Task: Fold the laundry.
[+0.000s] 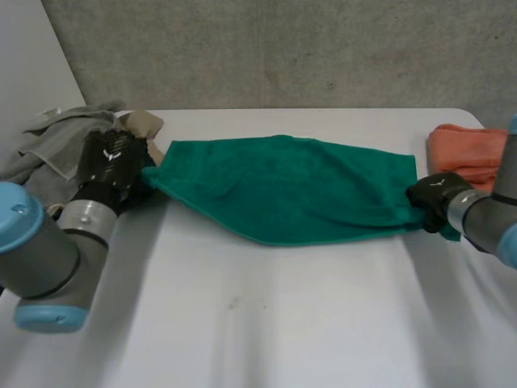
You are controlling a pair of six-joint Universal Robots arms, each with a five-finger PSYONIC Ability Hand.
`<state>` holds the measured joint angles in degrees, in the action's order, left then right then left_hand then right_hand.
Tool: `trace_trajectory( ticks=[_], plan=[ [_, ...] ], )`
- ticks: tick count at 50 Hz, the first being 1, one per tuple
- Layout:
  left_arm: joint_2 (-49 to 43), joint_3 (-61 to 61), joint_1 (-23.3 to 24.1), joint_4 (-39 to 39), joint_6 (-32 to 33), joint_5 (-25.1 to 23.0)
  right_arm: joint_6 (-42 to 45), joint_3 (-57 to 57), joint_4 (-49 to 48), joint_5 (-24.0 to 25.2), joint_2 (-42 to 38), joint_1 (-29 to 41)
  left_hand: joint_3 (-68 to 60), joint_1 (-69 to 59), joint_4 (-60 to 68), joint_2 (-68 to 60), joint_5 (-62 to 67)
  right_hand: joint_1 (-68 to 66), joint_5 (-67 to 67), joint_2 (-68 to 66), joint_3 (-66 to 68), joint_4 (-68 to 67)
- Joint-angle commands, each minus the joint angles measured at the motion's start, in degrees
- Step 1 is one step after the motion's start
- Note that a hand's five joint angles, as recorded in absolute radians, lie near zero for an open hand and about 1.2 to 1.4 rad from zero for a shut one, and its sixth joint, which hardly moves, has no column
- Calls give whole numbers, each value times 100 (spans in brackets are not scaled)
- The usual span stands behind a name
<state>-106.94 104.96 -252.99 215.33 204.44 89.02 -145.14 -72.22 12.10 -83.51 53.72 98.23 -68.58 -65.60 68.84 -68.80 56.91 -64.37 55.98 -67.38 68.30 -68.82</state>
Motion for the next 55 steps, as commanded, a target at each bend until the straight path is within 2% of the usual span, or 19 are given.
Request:
trace_trajectory(
  ticks=[1, 4, 14, 17, 21, 27, 30, 31, 36, 42, 51, 55],
  plan=[
    [691, 112, -215, -2123, -53, -34, 583, -661, 73, 46, 745, -251, -1142, -1440, 1116, -1120, 1309, -1086, 925, -784, 693, -641],
    [727, 103, -224, -2364, -53, -43, 592, -740, 20, 11, 745, -234, -1142, -1440, 1116, -1120, 1309, 2104, -2265, 2406, -2497, 2549],
    [709, 51, -145, -1995, -71, -34, 574, -1276, -507, 98, 833, -409, -1142, -1440, 1116, -1120, 1309, 2334, -2495, 2635, -2726, 2779],
    [718, -37, -145, -1960, -71, -34, 636, -1584, -481, 300, 1244, -567, -1142, -1440, 1116, -1120, 1309, 2249, -2410, 2551, -2642, 2695],
    [718, -204, -136, -1960, -71, -34, 811, -2102, -481, 914, 2052, -787, -1142, -1440, 1116, -1120, 1309, 2216, -2376, 2517, -2608, 2661],
    [788, -441, -145, -1968, -202, -17, 1312, -2533, -200, 1311, 2546, -1060, -1142, -1440, 1116, -1120, 1309, 2434, -2594, 2735, -2826, 2879],
    [788, -582, -128, -1968, -369, -16, 1497, -2735, 20, 1452, 2749, -1121, -1142, -1440, 1116, -1120, 1309, 3088, -3249, 3390, -3481, 3534],
    [788, -660, -110, -1968, -465, -16, 1515, -2823, 55, 1504, 2792, -1130, -1142, -1440, 1116, -1120, 1309, 3673, -3834, 3975, -4066, 4119],
    [762, -916, -101, -1977, -677, -16, 1471, -2956, 55, 1584, 2811, -1113, -1142, -1440, 1116, -1120, 1309, 4754, -4915, 5056, -5147, 5200],
    [657, -1223, -84, -1986, -774, -8, 1103, -3201, -199, 1619, 2776, -1095, -1142, -1440, 1116, -1120, 1309, 4705, -4866, 5007, -5098, 5151],
    [25, -1978, -110, -1986, -783, 80, 1093, -3562, -1078, 1751, 2530, -1122, -1142, -1440, 1116, -1120, 1309, 4336, -4497, 4637, -4729, 4781],
    [-265, -2277, -119, -2012, -783, 107, 1102, -3641, -1175, 1882, 2275, -1113, -1142, -1440, 1116, -1120, 1309, 4066, -4227, 4368, -4459, 4512]
  ],
)
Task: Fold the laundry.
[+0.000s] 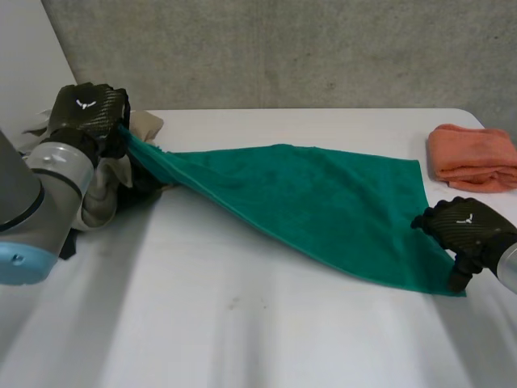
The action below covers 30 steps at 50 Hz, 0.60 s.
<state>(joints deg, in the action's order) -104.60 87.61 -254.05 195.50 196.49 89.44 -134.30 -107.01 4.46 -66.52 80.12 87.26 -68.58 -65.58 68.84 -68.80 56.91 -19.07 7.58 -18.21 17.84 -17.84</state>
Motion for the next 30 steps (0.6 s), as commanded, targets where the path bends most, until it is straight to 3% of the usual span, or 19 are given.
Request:
trace_trajectory(
  ticks=[1, 16, 30],
  plan=[
    [-552, -578, -13, -29, 13, 74, 17, -188, -411, 200, -391, -16, -1142, -1442, 1116, -1120, 1309, -480, 630, -566, 603, -604],
    [-1378, -1264, -31, -3, 30, 417, 88, -646, -524, 719, -479, -7, -1142, -1442, 1116, -1120, 1309, -867, 1017, -953, 990, -991],
    [-1607, -1484, -75, 15, 65, 478, 105, -733, -1245, 754, -900, -25, -1142, -1442, 1116, -1120, 1309, -918, 1067, -1003, 1040, -1041]
  ],
)
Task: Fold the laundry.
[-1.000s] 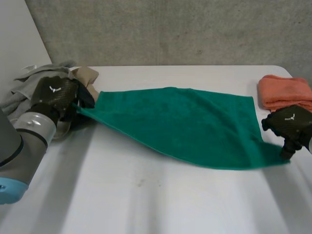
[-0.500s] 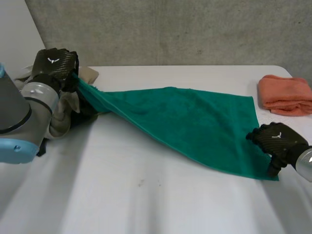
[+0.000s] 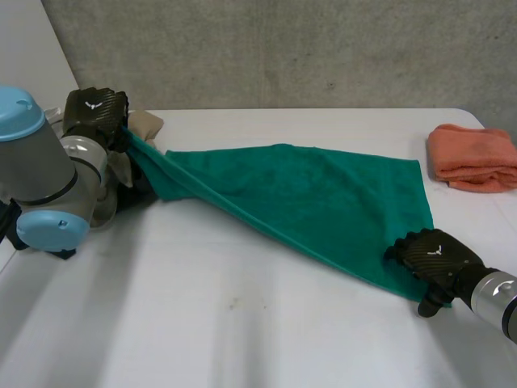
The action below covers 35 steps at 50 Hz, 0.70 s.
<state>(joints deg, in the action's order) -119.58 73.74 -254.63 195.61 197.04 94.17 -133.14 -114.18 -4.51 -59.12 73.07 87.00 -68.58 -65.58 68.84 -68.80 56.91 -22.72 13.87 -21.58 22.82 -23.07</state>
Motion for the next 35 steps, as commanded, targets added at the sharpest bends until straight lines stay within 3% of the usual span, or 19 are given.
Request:
trace_trajectory(
  ticks=[1, 35],
  plan=[
    [-126, -131, -26, 3, 10, 5, -10, -17, -401, 6, -240, 1, -1142, -1442, 1116, -1120, 1309, -553, 438, -668, 543, -518],
    [-109, -26, -61, -58, 1, 66, -71, 493, -1315, -125, -609, 89, -1142, -1442, 1116, -1120, 1309, -2386, 2271, -2500, 2376, -2351]
  ],
)
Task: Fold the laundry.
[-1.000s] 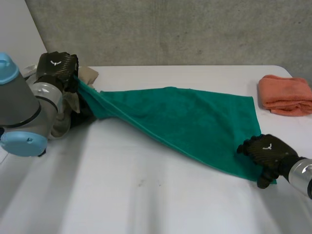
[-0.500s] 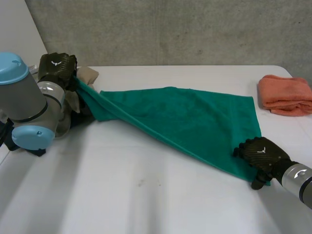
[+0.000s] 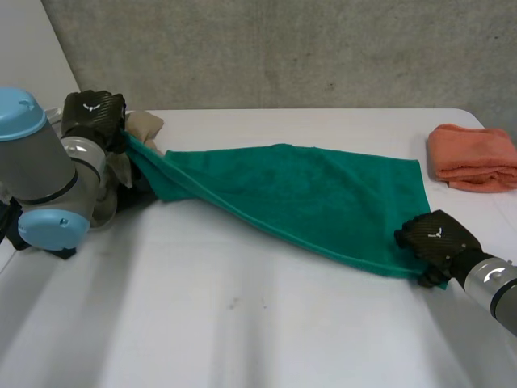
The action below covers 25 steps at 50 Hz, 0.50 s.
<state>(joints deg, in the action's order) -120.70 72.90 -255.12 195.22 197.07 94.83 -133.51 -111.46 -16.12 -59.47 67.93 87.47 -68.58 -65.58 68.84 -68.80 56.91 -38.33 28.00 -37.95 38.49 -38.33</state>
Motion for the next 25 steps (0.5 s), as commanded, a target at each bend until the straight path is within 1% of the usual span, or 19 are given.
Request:
trace_trajectory(
  ticks=[1, 4, 7, 10, 12, 15, 18, 19, 20, 23, 24, 25],
  plan=[
    [12, 102, -29, -19, 7, 0, -35, 248, -163, -109, -96, 50, -1142, -1442, 1116, -1120, 1309, -842, 875, -880, 827, -842],
    [29, 172, -38, -19, 7, -9, -61, 353, -198, -161, -96, 120, -1142, -1442, 1116, -1120, 1309, -959, 992, -997, 944, -959],
    [56, 260, -56, -37, 7, -18, -70, 450, -198, -188, -96, 174, -1142, -1442, 1116, -1120, 1309, -1395, 1428, -1433, 1380, -1395],
    [134, 374, -56, -63, -2, -18, -70, 564, -198, -276, -87, 209, -1142, -1442, 1116, -1120, 1309, -2839, 2872, -2877, 2824, -2839],
    [266, 488, -65, -98, -2, -18, -70, 599, -181, -355, -43, 218, -1142, -1442, 1116, -1120, 1309, -4159, 4192, -4197, 4144, -4159],
    [530, 734, -65, -195, 7, -26, -87, 600, -137, -416, -8, 235, -1142, -1442, 1116, -1120, 1309, -4167, 4200, -4205, 4151, -4167],
    [986, 1094, -65, -458, 24, -53, -201, 573, 56, -496, 368, 270, -1142, -1442, 1116, -1120, 1309, -4167, 4200, -4205, 4151, -4167],
    [1144, 1191, -65, -563, 24, -70, -245, 564, 170, -513, 553, 262, -1142, -1442, 1116, -1120, 1309, -4167, 4200, -4205, 4151, -4167],
    [1476, 1418, -65, -808, 42, -88, -280, 564, 484, -566, 868, 235, -1142, -1442, 1116, -1120, 1309, -4167, 4200, -4205, 4151, -4167],
    [1996, 1815, -56, -1292, 86, -123, -272, 626, 1197, -645, 1274, 209, -1142, -1442, 1116, -1120, 1309, -4167, 4200, -4205, 4151, -4167],
    [2372, 2103, -38, -1685, 225, -167, -237, 678, 1799, -689, 1493, 200, -1142, -1442, 1116, -1120, 1309, -4167, 4200, -4205, 4151, -4167],
    [2567, 2245, -38, -1898, 357, -202, -211, 722, 2127, -706, 1573, 191, -1142, -1442, 1116, -1120, 1309, -4167, 4200, -4205, 4151, -4167]
  ],
)
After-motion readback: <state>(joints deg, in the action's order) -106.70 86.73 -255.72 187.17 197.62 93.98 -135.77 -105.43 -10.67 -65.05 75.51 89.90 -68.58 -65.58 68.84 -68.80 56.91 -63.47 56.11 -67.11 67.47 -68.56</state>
